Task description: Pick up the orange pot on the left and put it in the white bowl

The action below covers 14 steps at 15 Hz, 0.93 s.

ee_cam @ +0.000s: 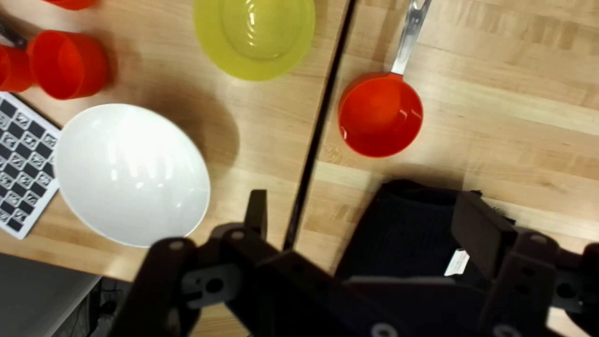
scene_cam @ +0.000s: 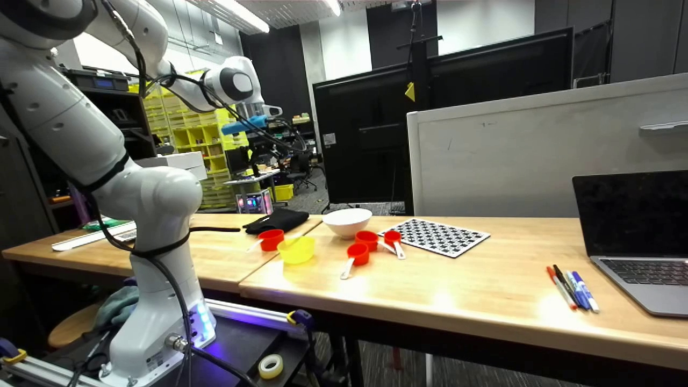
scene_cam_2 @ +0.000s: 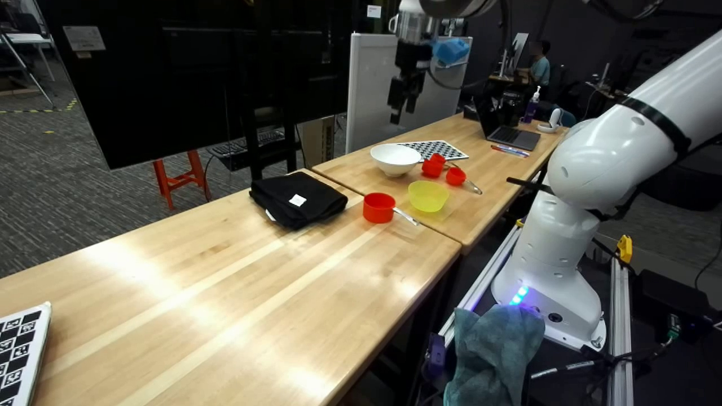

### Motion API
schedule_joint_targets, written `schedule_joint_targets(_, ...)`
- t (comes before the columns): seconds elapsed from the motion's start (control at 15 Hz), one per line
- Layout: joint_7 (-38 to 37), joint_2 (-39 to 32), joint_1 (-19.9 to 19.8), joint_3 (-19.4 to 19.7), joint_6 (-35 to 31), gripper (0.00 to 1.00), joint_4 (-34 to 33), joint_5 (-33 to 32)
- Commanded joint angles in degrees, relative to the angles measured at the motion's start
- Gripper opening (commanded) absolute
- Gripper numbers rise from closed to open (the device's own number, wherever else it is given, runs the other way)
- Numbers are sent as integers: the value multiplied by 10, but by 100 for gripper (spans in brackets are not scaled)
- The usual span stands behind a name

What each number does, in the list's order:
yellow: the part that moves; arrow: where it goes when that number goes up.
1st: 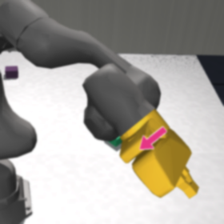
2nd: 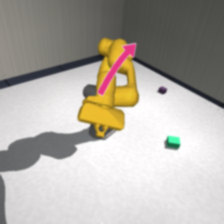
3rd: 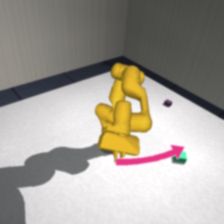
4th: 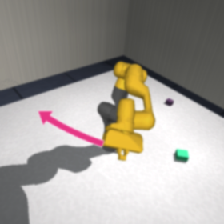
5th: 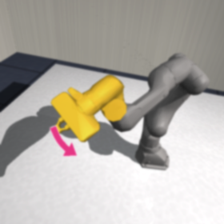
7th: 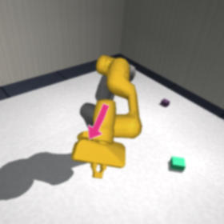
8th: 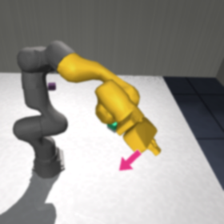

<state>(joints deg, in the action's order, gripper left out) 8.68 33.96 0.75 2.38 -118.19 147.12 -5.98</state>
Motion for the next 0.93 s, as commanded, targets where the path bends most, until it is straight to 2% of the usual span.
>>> schedule_joint_targets(0.0, -65, -32, 25, -36, -84, 100, 57, 41)
schedule_joint_targets(0.33, -186, -90, 60, -111, -182, 100, 98, 86)
schedule_joint_targets(0.53, -270, -111, 70, -155, -192, 100, 98, 83)
schedule_joint_targets(0.87, -358, -116, 73, -187, -191, 100, 97, 82)
